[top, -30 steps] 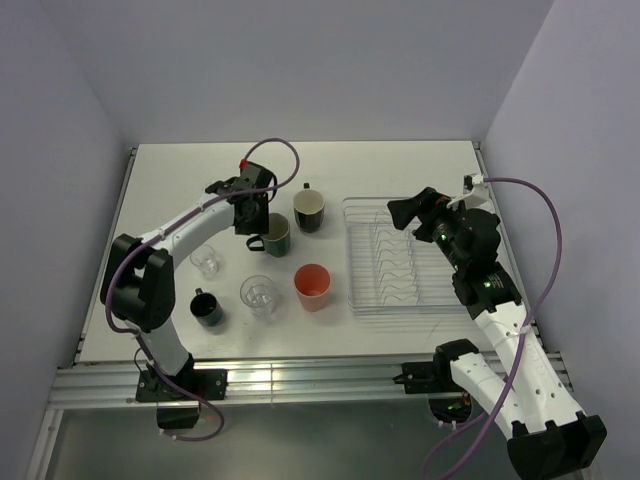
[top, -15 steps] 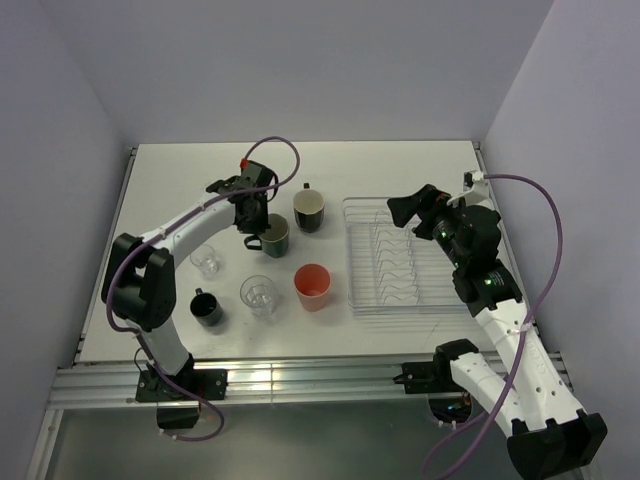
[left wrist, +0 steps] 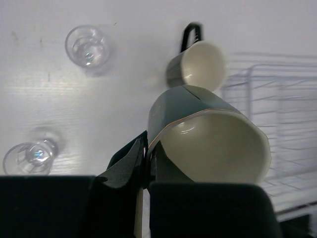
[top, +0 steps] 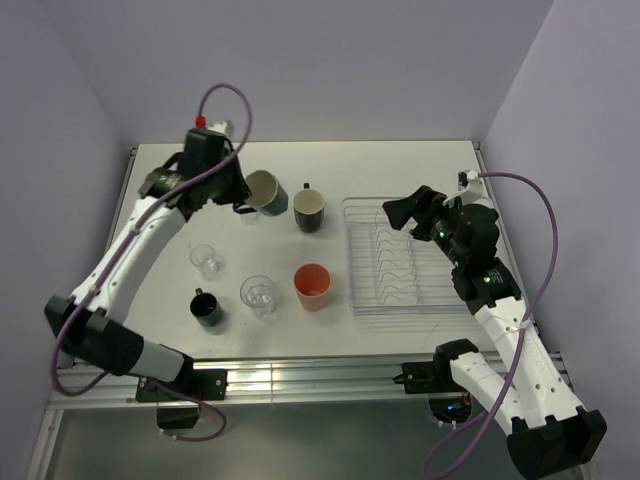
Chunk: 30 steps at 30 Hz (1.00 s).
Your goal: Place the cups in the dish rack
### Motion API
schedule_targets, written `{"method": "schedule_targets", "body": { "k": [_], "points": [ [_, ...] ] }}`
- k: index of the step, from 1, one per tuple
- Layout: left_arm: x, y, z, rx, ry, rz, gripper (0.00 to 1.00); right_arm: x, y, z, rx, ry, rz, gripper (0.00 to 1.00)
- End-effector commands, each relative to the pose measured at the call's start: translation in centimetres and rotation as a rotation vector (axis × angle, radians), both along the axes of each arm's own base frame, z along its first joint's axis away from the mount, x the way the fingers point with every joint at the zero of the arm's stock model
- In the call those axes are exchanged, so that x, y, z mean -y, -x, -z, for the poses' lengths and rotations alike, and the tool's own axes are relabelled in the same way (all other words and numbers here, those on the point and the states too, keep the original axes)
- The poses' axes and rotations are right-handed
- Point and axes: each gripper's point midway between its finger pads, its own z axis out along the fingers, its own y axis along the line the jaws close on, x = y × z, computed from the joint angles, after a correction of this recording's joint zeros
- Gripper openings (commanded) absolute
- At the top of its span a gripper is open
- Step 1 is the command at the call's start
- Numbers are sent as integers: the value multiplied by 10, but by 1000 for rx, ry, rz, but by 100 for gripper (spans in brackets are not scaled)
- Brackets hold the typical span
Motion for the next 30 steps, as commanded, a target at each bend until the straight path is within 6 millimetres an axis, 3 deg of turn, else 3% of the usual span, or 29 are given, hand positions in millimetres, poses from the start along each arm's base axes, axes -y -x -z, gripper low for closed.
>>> {"method": "schedule_targets", "body": {
  "k": [1,4,7,8,9,10,11,12,17,21,30],
  "points": [
    [15,13,-96,199,289,123,0,-12,5,-39,119,-31,-79,100],
    [17,25,-119,230,436,222,0,-25,10,-54,172,-58,-146,100],
    [31,48,-127,191,607,354,0,-45,18,-73,226,-77,-240,100],
    [31,45,-142,255,655,391,0,-50,20,-86,273,-85,-261,100],
    [37,58,-136,183,750,441,0,-61,27,-93,294,-88,-305,100],
    [35,59,-137,176,794,460,0,-68,30,-103,318,-91,-327,100],
    [38,57,-150,241,832,517,0,-73,33,-112,346,-96,-346,100],
    [39,60,-141,171,907,500,0,-84,40,-118,364,-102,-389,100],
    [44,72,-153,171,1015,614,0,-108,59,-151,478,-159,-519,100],
    [46,83,-167,160,1118,679,0,-120,67,-163,538,-176,-582,100],
    [52,89,-170,111,1186,708,0,-137,59,-185,621,-173,-594,100]
  ]
}}
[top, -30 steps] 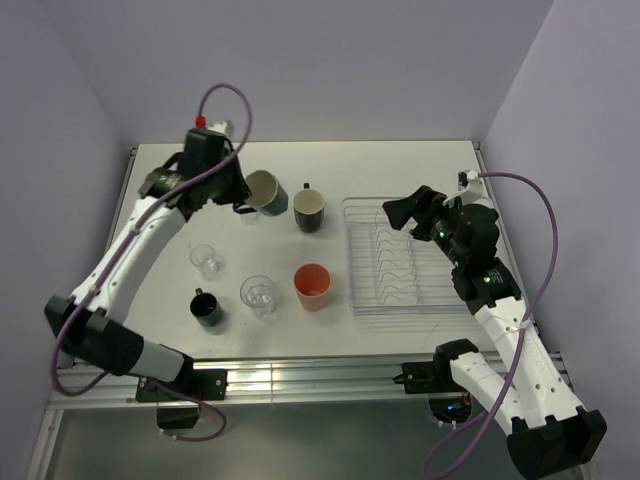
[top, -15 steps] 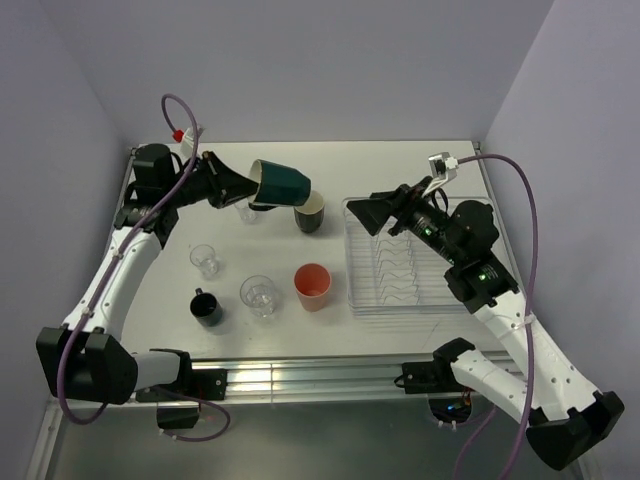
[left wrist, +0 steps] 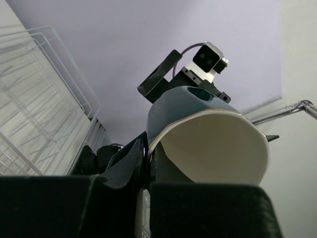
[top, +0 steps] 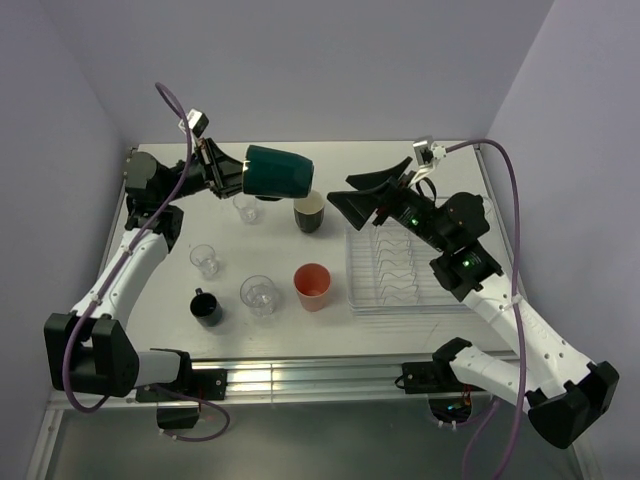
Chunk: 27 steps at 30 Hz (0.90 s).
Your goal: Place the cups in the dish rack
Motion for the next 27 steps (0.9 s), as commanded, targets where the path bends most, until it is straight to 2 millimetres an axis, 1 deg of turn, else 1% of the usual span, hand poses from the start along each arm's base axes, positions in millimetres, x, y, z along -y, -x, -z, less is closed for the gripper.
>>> {"method": "schedule_targets", "body": {
  "k": [1,4,6,8,12,13,20,27],
  "points": [
    [6,19,-24,82,51,65,0,-5,7,-48,155,-58,-19,100],
    [12,18,-21,66,55,77,0,-12,7,-51,180,-75,-34,100],
    [15,18,-22,66,63,82,0,-15,8,-49,180,-79,-47,100],
    [18,18,-21,65,65,93,0,-17,12,-51,206,-93,-62,100],
    [25,19,-21,62,67,107,0,-23,15,-46,226,-96,-88,100],
    [27,19,-21,61,67,111,0,-23,16,-48,240,-107,-92,100],
    [36,23,-20,60,72,131,0,-39,14,-43,225,-87,-148,100],
    [39,24,-20,61,69,138,0,-48,11,-38,216,-64,-155,100]
  ]
}}
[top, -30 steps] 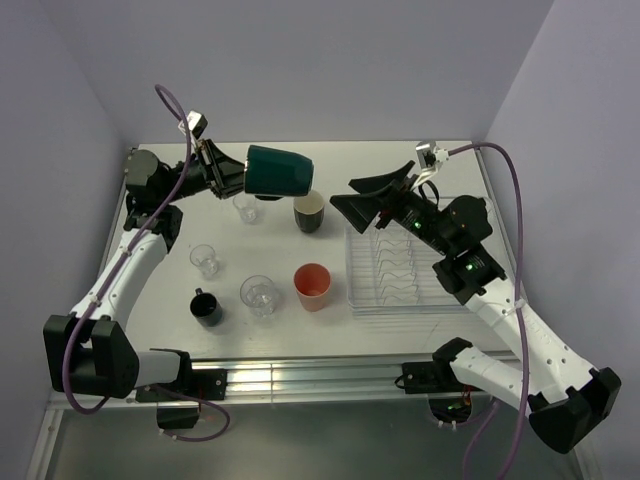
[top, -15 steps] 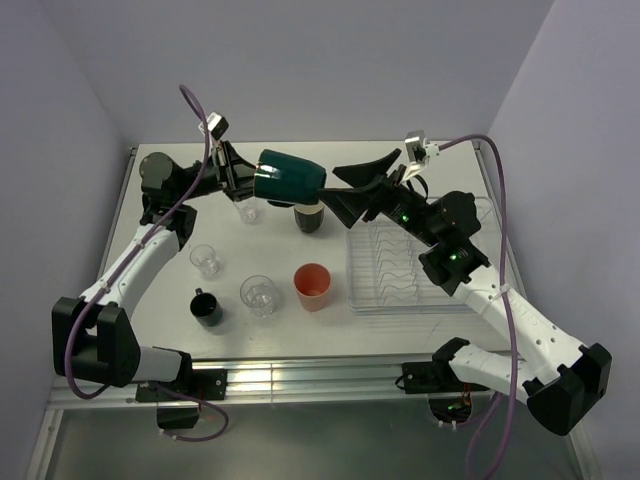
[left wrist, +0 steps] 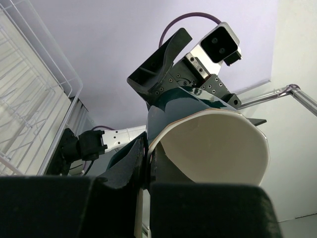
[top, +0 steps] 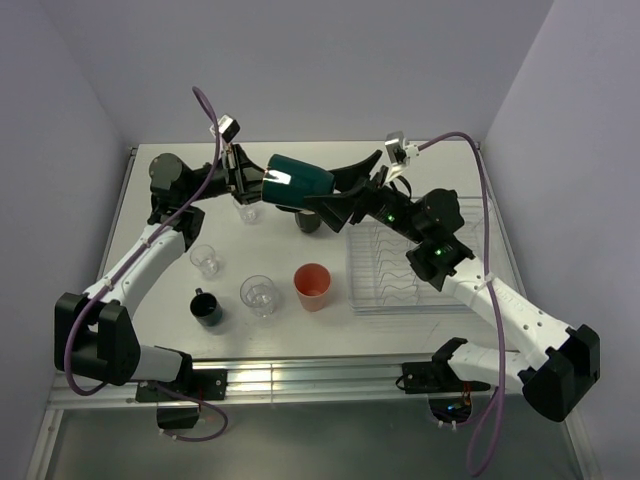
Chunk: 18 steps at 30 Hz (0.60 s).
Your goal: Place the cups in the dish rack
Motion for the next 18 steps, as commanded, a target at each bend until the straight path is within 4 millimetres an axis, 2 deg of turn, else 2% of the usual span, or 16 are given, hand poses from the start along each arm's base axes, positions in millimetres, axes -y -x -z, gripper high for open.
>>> {"method": "schedule_targets", "body": {
  "k": [1,8,12,15,17,18],
  "points": [
    [1,7,-28,108,52,-20,0,-2,10,-28,89,-30,-20,100],
    [4,7,-26,109,51,-17,0,-11,11,-28,75,-27,-43,99],
    [6,6,-23,103,48,-17,0,-12,12,-26,61,-32,-51,91],
    [7,6,-20,99,46,-18,0,-11,13,-26,53,-42,-50,77],
    [7,6,-18,99,46,-16,0,-11,14,-27,47,-49,-56,61],
    [7,7,-17,101,46,-16,0,-11,15,-28,47,-52,-57,47]
  ]
}}
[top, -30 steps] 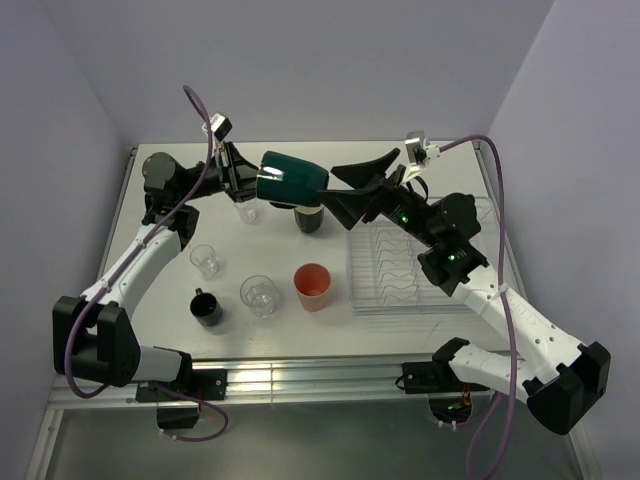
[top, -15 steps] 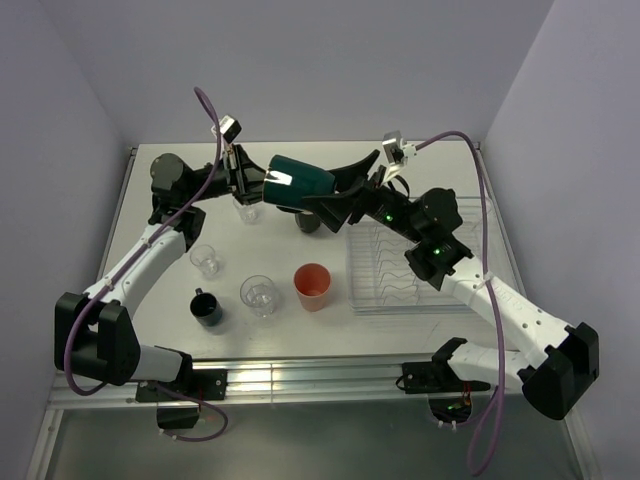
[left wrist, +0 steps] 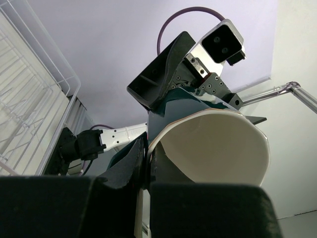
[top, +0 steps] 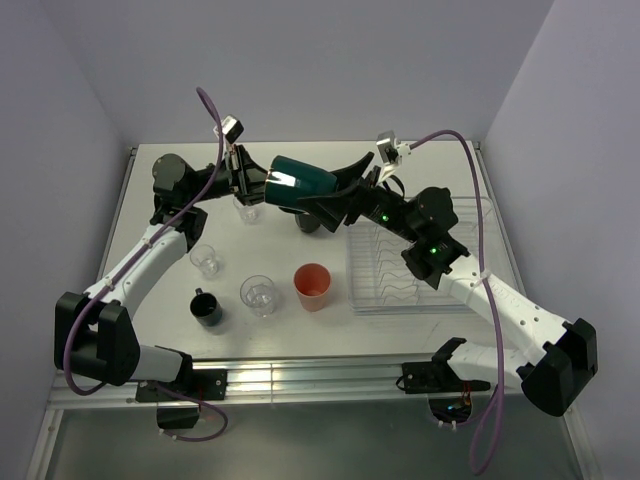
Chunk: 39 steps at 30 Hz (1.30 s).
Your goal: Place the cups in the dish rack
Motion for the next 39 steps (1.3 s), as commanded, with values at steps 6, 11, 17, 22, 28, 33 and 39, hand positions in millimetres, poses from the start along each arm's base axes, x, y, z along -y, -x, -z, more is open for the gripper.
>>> {"method": "schedule_targets", "body": {
  "k": [6,11,17,22,28,33,39],
  "points": [
    [3,3,-13,102,43,-18,0,4,16,-34,30,-81,-42,0],
    [3,4,-11,113,41,-27,10,11,20,-40,26,-105,-26,0],
    [2,4,-10,123,36,-37,20,19,23,-45,24,-116,1,0],
    [2,4,-9,125,35,-51,30,22,23,-45,6,-115,16,0],
    [1,5,-8,125,33,-60,43,25,20,-44,-8,-113,42,0],
    [1,6,-11,141,26,-70,57,25,19,-40,-20,-105,44,0],
    [-1,7,-11,153,31,-73,69,29,18,-40,-27,-106,67,0]
  ]
}}
